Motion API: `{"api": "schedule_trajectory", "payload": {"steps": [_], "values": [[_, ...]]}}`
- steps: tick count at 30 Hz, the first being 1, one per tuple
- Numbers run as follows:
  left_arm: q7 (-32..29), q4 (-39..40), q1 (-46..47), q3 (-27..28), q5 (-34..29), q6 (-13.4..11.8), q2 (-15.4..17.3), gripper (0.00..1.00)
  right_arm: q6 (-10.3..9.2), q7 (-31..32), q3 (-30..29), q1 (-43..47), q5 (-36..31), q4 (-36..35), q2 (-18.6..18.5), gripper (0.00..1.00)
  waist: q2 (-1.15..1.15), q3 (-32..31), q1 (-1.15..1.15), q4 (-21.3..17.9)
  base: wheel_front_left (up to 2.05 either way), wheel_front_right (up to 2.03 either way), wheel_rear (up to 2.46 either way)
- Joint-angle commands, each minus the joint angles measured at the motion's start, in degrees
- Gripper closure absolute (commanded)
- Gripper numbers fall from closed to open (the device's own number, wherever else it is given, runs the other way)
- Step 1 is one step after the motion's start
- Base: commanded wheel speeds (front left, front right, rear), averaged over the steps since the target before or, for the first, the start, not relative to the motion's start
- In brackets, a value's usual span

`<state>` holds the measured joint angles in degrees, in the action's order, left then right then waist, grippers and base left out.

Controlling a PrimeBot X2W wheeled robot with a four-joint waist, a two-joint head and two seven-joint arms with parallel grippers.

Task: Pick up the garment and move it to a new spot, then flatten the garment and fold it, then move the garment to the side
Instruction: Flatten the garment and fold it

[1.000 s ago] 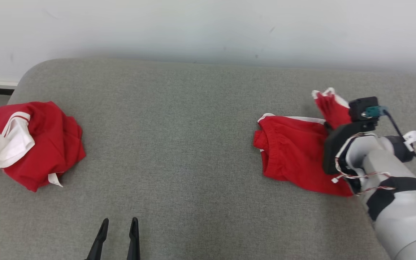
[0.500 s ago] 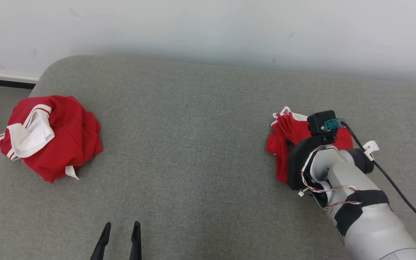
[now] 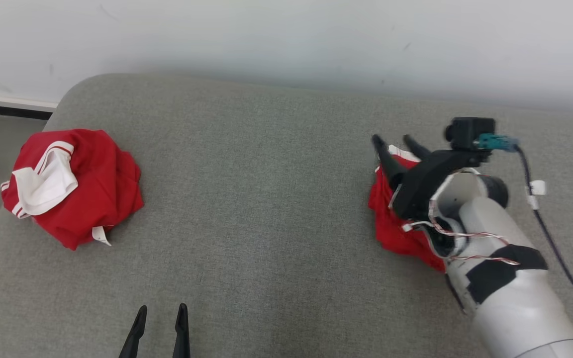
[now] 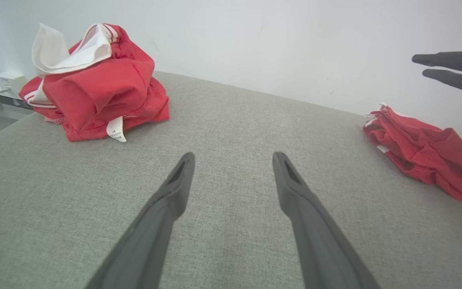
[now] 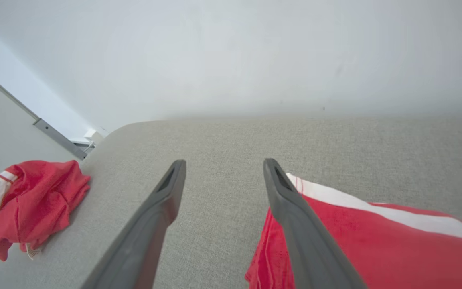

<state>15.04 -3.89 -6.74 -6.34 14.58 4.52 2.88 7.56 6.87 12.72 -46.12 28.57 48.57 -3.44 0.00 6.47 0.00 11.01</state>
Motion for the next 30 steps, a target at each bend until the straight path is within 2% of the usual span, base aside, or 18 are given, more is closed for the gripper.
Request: {"api": "schedule_trajectory", "payload": {"steps": [1,4,10,11,12,13,16,21,30], "values": [[0.21,0.08,-0.15,0.26,0.23,-0.11,0.01,0.00,-0.13,-0.98,-0.93,1.32,0.05,-0.97,-2.03,0.00,0.00,-0.50,0.00,-0.49,0.00,0.00,0.00],[0.21,0.18,-0.30,0.28,0.14,0.08,0.01,0.00,-0.13,-2.57,-3.16,3.15,-1.68,-2.60,-5.05,0.00,0.00,-0.80,0.00,-0.98,0.00,0.00,0.00],[0.21,-0.08,-0.11,-0.32,0.18,0.27,0.01,0.00,-0.12,-6.19,-6.92,8.98,-10.09,-2.14,-10.23,0.00,0.00,-1.12,0.00,-1.02,0.00,0.00,0.00],[0.21,-0.13,-0.06,-0.40,0.21,0.32,0.01,0.00,-0.12,-6.84,-7.23,9.96,-11.59,-2.01,-10.42,0.22,0.00,-1.09,0.00,-0.96,0.00,0.00,0.00],[0.21,-0.13,0.03,-0.46,0.22,0.37,0.01,0.00,-0.12,-7.51,-7.20,10.81,-12.97,-2.03,-10.41,0.96,0.00,-0.98,0.00,-0.90,0.00,0.00,0.00],[0.21,-0.13,0.14,-0.45,0.23,0.39,0.01,0.00,-0.12,-7.90,-7.17,11.69,-14.07,-1.83,-10.11,1.00,0.00,-0.86,0.00,-0.85,0.00,0.00,0.00],[0.21,-0.15,0.46,-0.35,0.21,0.44,0.00,0.00,-0.13,-9.11,-6.00,13.65,-17.34,-2.08,-8.49,1.00,0.00,-0.52,0.00,-0.73,0.00,0.00,0.00],[0.21,-0.33,0.89,-0.17,0.25,0.53,0.01,0.00,-0.13,-10.36,-1.75,15.62,-19.04,-2.26,-3.96,1.00,0.00,-0.33,0.00,-0.45,0.00,0.00,0.00],[0.21,-0.87,0.50,-0.53,0.56,0.41,0.01,0.00,-0.13,-8.98,4.98,18.19,-16.95,0.20,0.03,1.00,0.00,-1.67,0.00,0.13,0.00,0.00,0.00]]}}
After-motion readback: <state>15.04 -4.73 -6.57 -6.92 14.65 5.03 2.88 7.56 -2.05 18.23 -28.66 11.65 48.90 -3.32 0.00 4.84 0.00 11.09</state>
